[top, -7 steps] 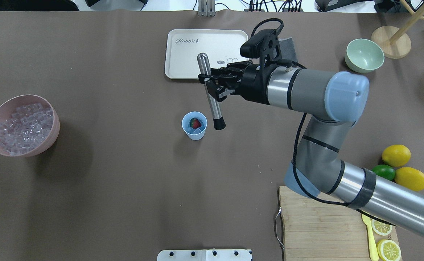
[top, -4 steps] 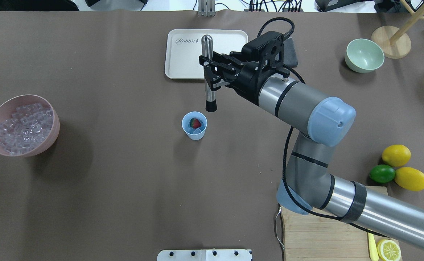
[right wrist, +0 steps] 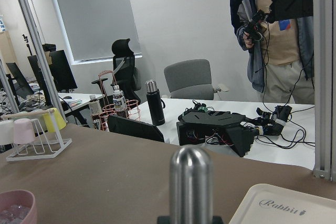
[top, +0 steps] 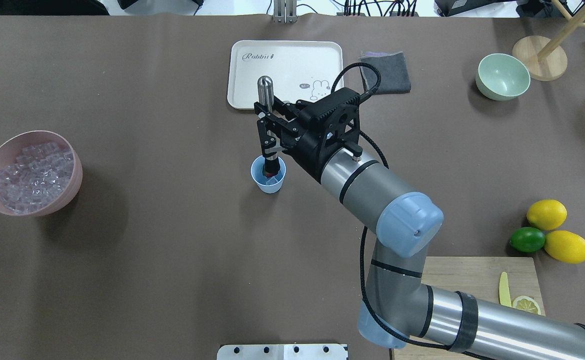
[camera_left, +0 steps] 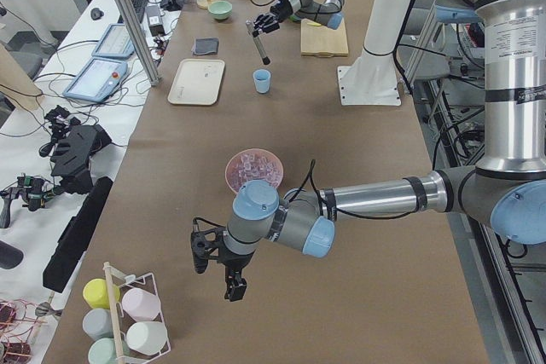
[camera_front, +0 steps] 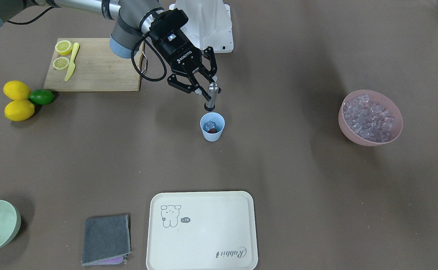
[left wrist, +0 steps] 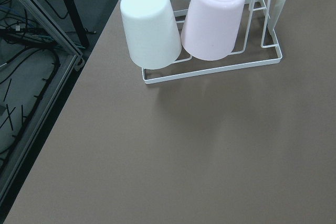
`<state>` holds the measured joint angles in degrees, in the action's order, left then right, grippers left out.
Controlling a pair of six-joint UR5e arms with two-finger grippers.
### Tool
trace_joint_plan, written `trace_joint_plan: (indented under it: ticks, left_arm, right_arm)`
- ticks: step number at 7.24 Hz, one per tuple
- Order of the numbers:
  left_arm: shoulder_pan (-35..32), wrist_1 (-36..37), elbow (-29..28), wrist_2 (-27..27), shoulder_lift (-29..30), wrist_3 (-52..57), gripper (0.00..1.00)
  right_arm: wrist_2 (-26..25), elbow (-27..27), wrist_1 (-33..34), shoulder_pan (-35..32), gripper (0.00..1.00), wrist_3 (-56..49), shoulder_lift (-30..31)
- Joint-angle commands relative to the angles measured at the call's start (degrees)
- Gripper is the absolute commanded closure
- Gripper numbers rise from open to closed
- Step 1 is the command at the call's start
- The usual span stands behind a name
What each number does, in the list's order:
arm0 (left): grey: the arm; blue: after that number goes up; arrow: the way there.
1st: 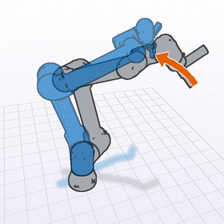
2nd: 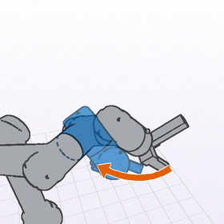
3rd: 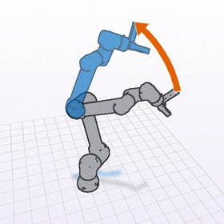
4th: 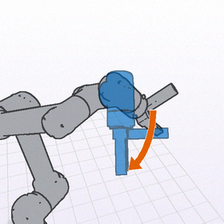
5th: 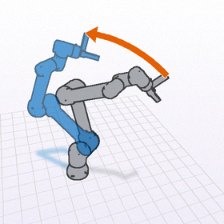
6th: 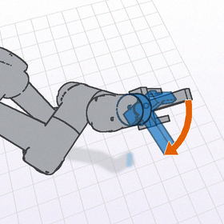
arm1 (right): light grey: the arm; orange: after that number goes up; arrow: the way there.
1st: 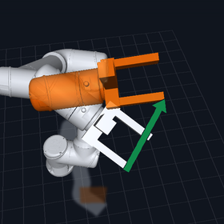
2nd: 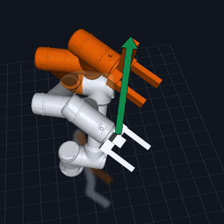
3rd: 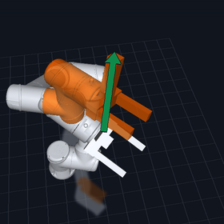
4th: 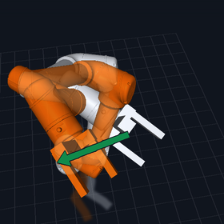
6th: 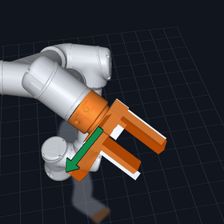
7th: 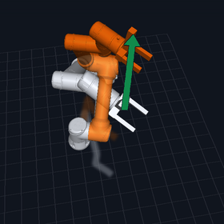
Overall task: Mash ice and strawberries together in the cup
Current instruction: 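Lower the muddler into the blue cup and press down repeatedly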
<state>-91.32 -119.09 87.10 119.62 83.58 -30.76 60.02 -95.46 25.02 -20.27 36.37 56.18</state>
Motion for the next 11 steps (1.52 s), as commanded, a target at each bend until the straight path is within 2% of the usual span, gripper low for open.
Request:
trace_joint_plan:
  ticks: [1, 5, 11]
  left_arm:
    - [0.0, -0.1, -1.5, 0.0, 0.7, 0.0, 0.03]
    - [0.0, -0.3, -3.0, 0.0, 1.7, 0.0, 0.03]
    - [0.0, -0.3, -5.4, -0.1, 3.9, 0.1, 0.03]
  right_arm:
    - [-2.1, 0.7, 1.1, 0.2, 1.00, -1.7, -0.5]
    - [-3.6, 7.1, 1.0, 0.1, 1.00, -2.0, -5.9]
    - [-4.4, 10.3, 0.3, 0.1, 1.00, -1.9, -4.3]
